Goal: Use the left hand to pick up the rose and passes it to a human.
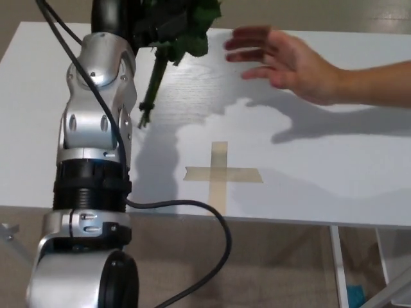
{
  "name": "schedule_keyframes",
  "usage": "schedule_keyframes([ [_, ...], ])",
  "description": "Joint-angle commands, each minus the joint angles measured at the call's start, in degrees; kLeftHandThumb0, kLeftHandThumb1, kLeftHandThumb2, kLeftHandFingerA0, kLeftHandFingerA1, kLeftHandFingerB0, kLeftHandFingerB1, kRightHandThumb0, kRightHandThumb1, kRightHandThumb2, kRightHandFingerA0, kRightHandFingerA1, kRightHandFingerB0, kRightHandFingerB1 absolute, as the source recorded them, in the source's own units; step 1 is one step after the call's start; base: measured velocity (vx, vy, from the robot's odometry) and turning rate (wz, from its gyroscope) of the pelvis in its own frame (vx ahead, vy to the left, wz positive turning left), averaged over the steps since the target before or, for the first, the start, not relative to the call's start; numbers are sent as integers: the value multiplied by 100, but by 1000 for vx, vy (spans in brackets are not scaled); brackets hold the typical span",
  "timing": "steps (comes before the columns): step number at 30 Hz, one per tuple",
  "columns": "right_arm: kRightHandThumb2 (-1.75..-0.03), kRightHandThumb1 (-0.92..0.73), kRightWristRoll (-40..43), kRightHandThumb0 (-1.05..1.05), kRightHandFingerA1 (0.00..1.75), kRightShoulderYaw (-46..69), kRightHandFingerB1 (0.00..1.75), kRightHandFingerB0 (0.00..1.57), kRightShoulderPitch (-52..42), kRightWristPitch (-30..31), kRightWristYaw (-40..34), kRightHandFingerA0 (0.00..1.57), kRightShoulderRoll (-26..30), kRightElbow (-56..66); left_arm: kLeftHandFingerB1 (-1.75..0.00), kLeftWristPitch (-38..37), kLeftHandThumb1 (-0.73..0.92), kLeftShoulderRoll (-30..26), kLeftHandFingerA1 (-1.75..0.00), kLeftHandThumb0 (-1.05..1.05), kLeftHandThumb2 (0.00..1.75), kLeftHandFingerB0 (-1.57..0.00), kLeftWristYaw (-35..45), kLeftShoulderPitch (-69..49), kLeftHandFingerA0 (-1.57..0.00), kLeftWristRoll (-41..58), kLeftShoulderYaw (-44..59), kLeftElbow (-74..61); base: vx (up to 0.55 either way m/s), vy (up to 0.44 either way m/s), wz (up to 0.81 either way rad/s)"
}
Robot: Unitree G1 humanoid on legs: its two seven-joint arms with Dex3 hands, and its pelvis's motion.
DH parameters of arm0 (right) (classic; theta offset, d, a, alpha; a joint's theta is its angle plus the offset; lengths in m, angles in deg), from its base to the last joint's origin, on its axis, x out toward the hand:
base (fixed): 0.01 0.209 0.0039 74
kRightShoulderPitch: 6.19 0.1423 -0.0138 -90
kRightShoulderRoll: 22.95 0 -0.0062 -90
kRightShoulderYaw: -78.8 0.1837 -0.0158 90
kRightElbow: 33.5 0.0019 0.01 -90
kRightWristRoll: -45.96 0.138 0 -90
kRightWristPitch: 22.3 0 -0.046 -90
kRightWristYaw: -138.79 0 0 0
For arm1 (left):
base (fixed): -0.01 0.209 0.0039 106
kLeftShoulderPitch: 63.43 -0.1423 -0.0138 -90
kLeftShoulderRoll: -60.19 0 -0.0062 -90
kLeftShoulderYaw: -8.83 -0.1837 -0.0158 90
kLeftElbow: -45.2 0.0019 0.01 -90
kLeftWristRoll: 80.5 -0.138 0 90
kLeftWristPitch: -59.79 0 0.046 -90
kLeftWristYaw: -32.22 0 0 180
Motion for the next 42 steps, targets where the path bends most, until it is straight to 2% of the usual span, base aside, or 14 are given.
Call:
schedule_keyframes([
  [1,-62,-72,-43,-36,42,-26,39,55,-121,32,0,65,-3,-63,-96,1135,86,211,-148,-20,65,-79,225,269,-106,1092,291,55,0,0,0],
  [11,-62,-72,-48,-36,42,-67,39,56,-209,-17,17,66,-76,-53,-86,1506,88,422,-146,-19,65,-83,109,60,-108,1417,334,-223,0,0,0],
  [24,-62,-72,6,-36,43,-6,39,56,26,51,57,66,-101,-55,-89,1428,87,314,-146,-18,65,-84,176,336,-108,1604,112,98,0,0,0],
  [27,-62,-72,-7,-36,43,-17,39,55,-131,-1,45,66,-121,-62,-92,1458,85,574,-149,-16,67,-84,146,132,-103,1780,71,-127,0,0,0],
  [35,-62,-72,-11,-36,43,-20,39,54,-124,13,26,66,-145,-55,-92,1427,84,754,-151,-16,67,-82,80,148,-104,1879,-90,-101,0,0,0],
  [37,-62,-72,2,-36,43,-13,38,53,-85,22,42,66,-146,-38,-91,1395,83,1025,-149,-16,66,-83,10,197,-105,1961,-167,-6,0,0,0],
  [42,-62,-72,2,-36,42,-7,39,53,-37,34,60,66,-136,-44,-89,1145,84,1023,-149,-16,66,-85,131,190,-106,1929,-383,250,0,0,0],
])
